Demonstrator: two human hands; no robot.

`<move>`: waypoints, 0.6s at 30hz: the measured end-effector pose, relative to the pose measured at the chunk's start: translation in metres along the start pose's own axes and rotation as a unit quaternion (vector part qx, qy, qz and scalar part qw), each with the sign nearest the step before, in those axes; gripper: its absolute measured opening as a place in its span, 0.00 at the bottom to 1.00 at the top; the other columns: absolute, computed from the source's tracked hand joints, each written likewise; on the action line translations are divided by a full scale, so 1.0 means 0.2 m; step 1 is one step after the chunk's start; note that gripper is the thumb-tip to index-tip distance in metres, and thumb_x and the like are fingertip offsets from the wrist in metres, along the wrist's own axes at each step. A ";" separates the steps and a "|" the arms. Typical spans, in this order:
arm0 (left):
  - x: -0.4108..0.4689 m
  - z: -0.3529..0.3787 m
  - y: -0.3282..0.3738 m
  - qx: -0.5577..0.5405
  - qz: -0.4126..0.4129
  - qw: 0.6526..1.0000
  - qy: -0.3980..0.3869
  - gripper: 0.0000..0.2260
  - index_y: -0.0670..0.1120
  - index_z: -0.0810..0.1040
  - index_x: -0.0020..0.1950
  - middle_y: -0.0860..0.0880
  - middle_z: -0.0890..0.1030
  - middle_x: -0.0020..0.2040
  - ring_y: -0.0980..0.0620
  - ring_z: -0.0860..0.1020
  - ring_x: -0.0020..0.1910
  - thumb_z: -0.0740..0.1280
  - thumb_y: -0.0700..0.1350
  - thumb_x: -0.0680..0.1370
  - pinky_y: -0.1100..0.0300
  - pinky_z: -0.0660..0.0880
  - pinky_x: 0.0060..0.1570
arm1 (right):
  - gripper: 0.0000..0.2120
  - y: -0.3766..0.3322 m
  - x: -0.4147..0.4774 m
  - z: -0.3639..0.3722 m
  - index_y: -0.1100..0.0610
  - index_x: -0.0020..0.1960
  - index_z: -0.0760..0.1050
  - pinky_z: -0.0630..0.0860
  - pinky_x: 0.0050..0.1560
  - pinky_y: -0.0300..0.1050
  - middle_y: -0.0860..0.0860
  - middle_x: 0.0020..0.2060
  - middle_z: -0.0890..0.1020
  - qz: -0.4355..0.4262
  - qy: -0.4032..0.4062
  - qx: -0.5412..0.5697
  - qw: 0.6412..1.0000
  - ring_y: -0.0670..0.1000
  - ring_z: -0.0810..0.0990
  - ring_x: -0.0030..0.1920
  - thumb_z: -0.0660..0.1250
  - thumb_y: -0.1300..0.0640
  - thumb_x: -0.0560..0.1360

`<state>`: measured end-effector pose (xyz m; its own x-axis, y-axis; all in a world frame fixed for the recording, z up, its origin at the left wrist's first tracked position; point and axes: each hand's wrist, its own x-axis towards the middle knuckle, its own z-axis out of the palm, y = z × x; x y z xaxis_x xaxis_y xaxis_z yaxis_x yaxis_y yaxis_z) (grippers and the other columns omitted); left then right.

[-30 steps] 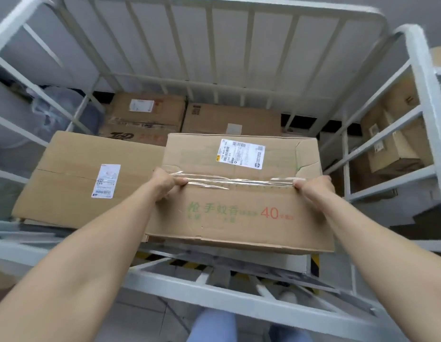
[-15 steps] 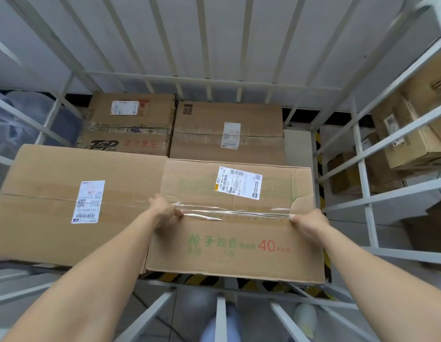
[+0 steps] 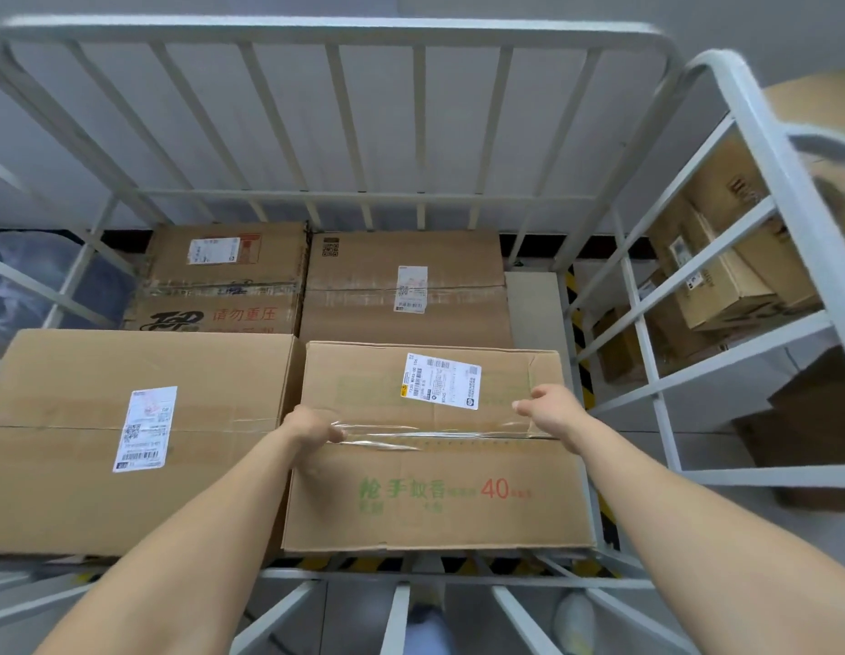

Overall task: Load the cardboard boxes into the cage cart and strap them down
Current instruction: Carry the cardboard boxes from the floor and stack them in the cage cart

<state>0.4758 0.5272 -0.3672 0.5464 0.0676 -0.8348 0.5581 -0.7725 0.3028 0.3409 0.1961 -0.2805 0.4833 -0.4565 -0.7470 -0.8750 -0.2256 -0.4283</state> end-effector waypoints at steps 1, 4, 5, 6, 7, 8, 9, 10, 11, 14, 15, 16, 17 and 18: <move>-0.18 0.00 0.07 -0.005 0.010 1.000 -0.007 0.24 0.37 0.77 0.53 0.41 0.81 0.49 0.44 0.80 0.45 0.79 0.44 0.61 0.56 0.79 0.42 | 0.26 0.00 0.01 0.00 0.62 0.72 0.64 0.69 0.62 0.49 0.57 0.68 0.72 -0.001 0.005 -0.001 1.000 0.58 0.71 0.67 0.66 0.56 0.78; -0.33 0.07 0.13 -0.001 0.008 1.000 -0.012 0.13 0.39 0.72 0.52 0.46 0.78 0.49 0.47 0.77 0.45 0.73 0.38 0.72 0.57 0.76 0.42 | 0.26 0.05 0.05 0.01 0.62 0.73 0.63 0.69 0.63 0.50 0.57 0.69 0.71 0.003 0.018 -0.035 0.999 0.59 0.71 0.67 0.65 0.56 0.78; -0.32 0.10 0.13 -0.001 0.012 1.000 -0.020 0.14 0.38 0.71 0.52 0.46 0.77 0.52 0.45 0.76 0.48 0.73 0.38 0.73 0.54 0.76 0.44 | 0.23 0.08 0.06 0.01 0.62 0.71 0.66 0.71 0.60 0.48 0.57 0.67 0.73 0.008 0.025 -0.049 0.998 0.58 0.72 0.65 0.65 0.57 0.78; -0.30 0.12 0.12 0.003 0.018 0.999 -0.027 0.14 0.38 0.73 0.53 0.44 0.77 0.52 0.45 0.77 0.50 0.73 0.37 0.72 0.51 0.77 0.46 | 0.19 0.12 0.08 0.01 0.61 0.68 0.69 0.72 0.56 0.47 0.57 0.64 0.75 0.011 0.033 -0.060 0.998 0.57 0.74 0.62 0.65 0.57 0.78; -0.25 0.15 0.10 -0.003 0.024 0.999 -0.027 0.14 0.37 0.75 0.53 0.43 0.78 0.52 0.44 0.78 0.51 0.74 0.37 0.71 0.48 0.78 0.50 | 0.16 0.16 0.10 0.01 0.59 0.64 0.71 0.74 0.53 0.46 0.56 0.62 0.76 0.015 0.041 -0.068 0.997 0.57 0.75 0.58 0.65 0.55 0.78; -0.24 0.18 0.11 0.013 0.027 0.999 -0.015 0.15 0.37 0.77 0.55 0.42 0.79 0.54 0.44 0.78 0.53 0.74 0.38 0.71 0.48 0.77 0.55 | 0.14 0.19 0.11 0.00 0.58 0.61 0.72 0.75 0.52 0.46 0.56 0.60 0.77 0.018 0.053 -0.081 0.995 0.57 0.76 0.57 0.65 0.53 0.78; -0.24 0.19 0.12 0.025 0.031 0.999 -0.004 0.17 0.37 0.77 0.58 0.40 0.78 0.56 0.43 0.77 0.57 0.74 0.40 0.71 0.49 0.75 0.59 | 0.13 0.22 0.13 0.00 0.57 0.58 0.73 0.76 0.54 0.49 0.56 0.58 0.78 0.023 0.067 -0.095 0.993 0.57 0.76 0.55 0.66 0.51 0.77; -0.22 0.21 0.12 0.053 0.031 0.998 0.004 0.18 0.38 0.76 0.60 0.39 0.75 0.60 0.43 0.74 0.61 0.73 0.42 0.73 0.52 0.72 0.62 | 0.14 0.26 0.17 0.00 0.57 0.57 0.74 0.77 0.55 0.52 0.56 0.58 0.78 0.030 0.079 -0.113 0.990 0.57 0.76 0.55 0.65 0.49 0.76; -0.22 0.22 0.13 0.077 0.031 0.996 0.017 0.18 0.38 0.75 0.62 0.38 0.72 0.63 0.43 0.70 0.63 0.71 0.44 0.75 0.55 0.69 0.64 | 0.16 0.30 0.21 -0.01 0.57 0.58 0.73 0.76 0.57 0.55 0.57 0.58 0.77 0.039 0.089 -0.125 0.987 0.58 0.76 0.55 0.65 0.48 0.76; -0.15 0.24 0.13 0.085 0.012 0.995 0.055 0.21 0.38 0.71 0.66 0.38 0.63 0.69 0.43 0.68 0.62 0.69 0.46 0.76 0.55 0.66 0.64 | 0.28 0.35 0.22 -0.01 0.60 0.70 0.63 0.73 0.62 0.55 0.59 0.64 0.72 0.084 0.084 -0.098 0.988 0.60 0.73 0.62 0.67 0.49 0.76; -0.14 0.25 0.13 0.094 0.005 0.994 0.050 0.23 0.38 0.70 0.66 0.38 0.60 0.70 0.41 0.68 0.63 0.70 0.47 0.75 0.54 0.67 0.64 | 0.31 0.36 0.22 0.00 0.60 0.72 0.59 0.73 0.61 0.54 0.60 0.65 0.71 0.101 0.071 -0.077 0.989 0.60 0.72 0.63 0.68 0.49 0.76; -0.14 0.25 0.13 0.098 0.009 0.994 0.053 0.24 0.38 0.70 0.66 0.38 0.59 0.70 0.39 0.68 0.63 0.71 0.48 0.74 0.52 0.67 0.65 | 0.33 0.37 0.22 0.01 0.60 0.72 0.58 0.73 0.60 0.53 0.59 0.65 0.71 0.114 0.059 -0.055 0.990 0.60 0.72 0.63 0.68 0.50 0.75; -0.15 0.24 0.14 0.104 0.006 0.993 0.054 0.25 0.39 0.70 0.65 0.39 0.59 0.70 0.39 0.68 0.64 0.72 0.48 0.74 0.51 0.67 0.65 | 0.33 0.37 0.23 0.01 0.60 0.73 0.57 0.74 0.58 0.52 0.59 0.64 0.71 0.122 0.054 -0.042 0.990 0.59 0.73 0.62 0.68 0.50 0.75; -0.14 0.24 0.13 0.112 0.002 0.992 0.056 0.25 0.39 0.69 0.66 0.39 0.58 0.69 0.38 0.67 0.64 0.72 0.49 0.74 0.51 0.67 0.65 | 0.33 0.36 0.24 0.02 0.60 0.73 0.58 0.74 0.57 0.51 0.59 0.64 0.72 0.125 0.051 -0.042 0.990 0.59 0.73 0.62 0.68 0.50 0.75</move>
<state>0.4455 0.4747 -0.3581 0.6212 0.1232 -0.7739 0.4090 -0.8934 0.1861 0.3007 0.1616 -0.3493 0.2508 -0.5901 -0.7674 -0.9680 -0.1633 -0.1908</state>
